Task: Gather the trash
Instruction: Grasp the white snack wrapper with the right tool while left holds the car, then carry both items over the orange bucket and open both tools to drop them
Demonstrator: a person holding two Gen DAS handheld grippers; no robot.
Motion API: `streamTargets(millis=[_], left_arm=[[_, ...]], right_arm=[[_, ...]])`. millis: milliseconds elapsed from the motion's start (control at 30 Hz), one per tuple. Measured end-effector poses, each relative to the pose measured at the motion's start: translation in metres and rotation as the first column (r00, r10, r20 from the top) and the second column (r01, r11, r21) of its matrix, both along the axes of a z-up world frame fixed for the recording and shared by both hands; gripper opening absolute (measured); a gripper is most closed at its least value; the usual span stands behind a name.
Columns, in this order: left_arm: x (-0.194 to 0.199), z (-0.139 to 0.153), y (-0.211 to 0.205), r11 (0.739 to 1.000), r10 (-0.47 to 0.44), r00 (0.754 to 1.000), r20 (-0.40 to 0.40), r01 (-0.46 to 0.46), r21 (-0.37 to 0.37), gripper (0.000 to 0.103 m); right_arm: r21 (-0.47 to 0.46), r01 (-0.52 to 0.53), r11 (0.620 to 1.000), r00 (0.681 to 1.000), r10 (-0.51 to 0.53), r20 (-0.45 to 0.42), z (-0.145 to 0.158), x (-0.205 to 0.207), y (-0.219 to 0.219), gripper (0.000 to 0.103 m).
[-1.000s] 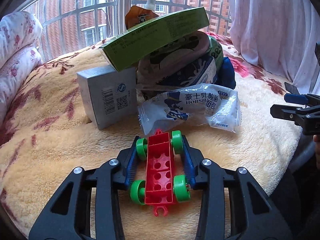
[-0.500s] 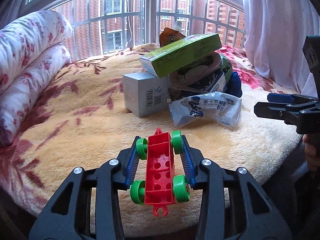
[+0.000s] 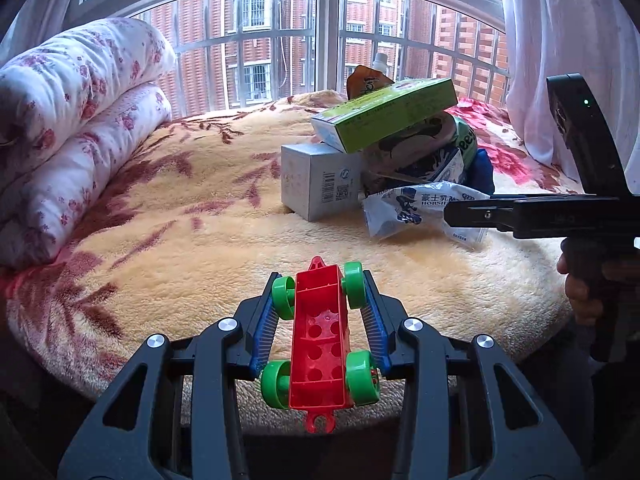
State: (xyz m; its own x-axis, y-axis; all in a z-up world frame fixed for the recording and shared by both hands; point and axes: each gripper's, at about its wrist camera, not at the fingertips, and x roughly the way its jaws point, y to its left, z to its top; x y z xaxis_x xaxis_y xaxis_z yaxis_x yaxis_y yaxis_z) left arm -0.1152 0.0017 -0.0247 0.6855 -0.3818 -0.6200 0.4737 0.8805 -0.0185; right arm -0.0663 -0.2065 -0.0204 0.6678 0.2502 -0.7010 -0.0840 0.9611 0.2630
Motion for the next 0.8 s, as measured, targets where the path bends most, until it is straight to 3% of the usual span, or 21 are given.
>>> streamTargets(millis=[167, 233, 267, 300, 533, 800], left_arm=[[0.004, -0.006, 0.001, 1.000, -0.003, 1.000, -0.028, 0.003, -0.010, 0.038], [0.004, -0.007, 0.002, 1.000, -0.002, 0.999, -0.032, 0.002, -0.012, 0.038], [0.004, -0.008, 0.002, 1.000, -0.001, 0.999, -0.034, 0.001, -0.013, 0.038], [0.004, -0.008, 0.002, 1.000, 0.001, 0.999, -0.037, -0.001, -0.013, 0.038], [-0.003, -0.005, 0.004, 0.999, -0.012, 0.999, -0.050, 0.011, -0.031, 0.038], [-0.025, -0.002, 0.000, 0.998, -0.052, 0.997, -0.064, 0.051, -0.030, 0.038]], right_arm=[[0.047, -0.010, 0.999, 1.000, 0.012, -0.022, -0.006, 0.010, 0.004, 0.059], [0.072, -0.019, 0.997, 0.999, 0.021, -0.026, -0.007, 0.013, 0.006, 0.039], [0.085, -0.026, 0.996, 0.999, 0.028, -0.031, -0.007, 0.014, 0.007, 0.019], [0.098, -0.029, 0.995, 0.999, 0.032, -0.036, -0.007, 0.014, 0.008, 0.015], [0.081, -0.025, 0.996, 1.000, 0.024, 0.009, 0.010, -0.023, 0.014, 0.012], [0.030, 0.009, 1.000, 0.997, -0.011, 0.071, 0.036, -0.099, 0.011, 0.013]])
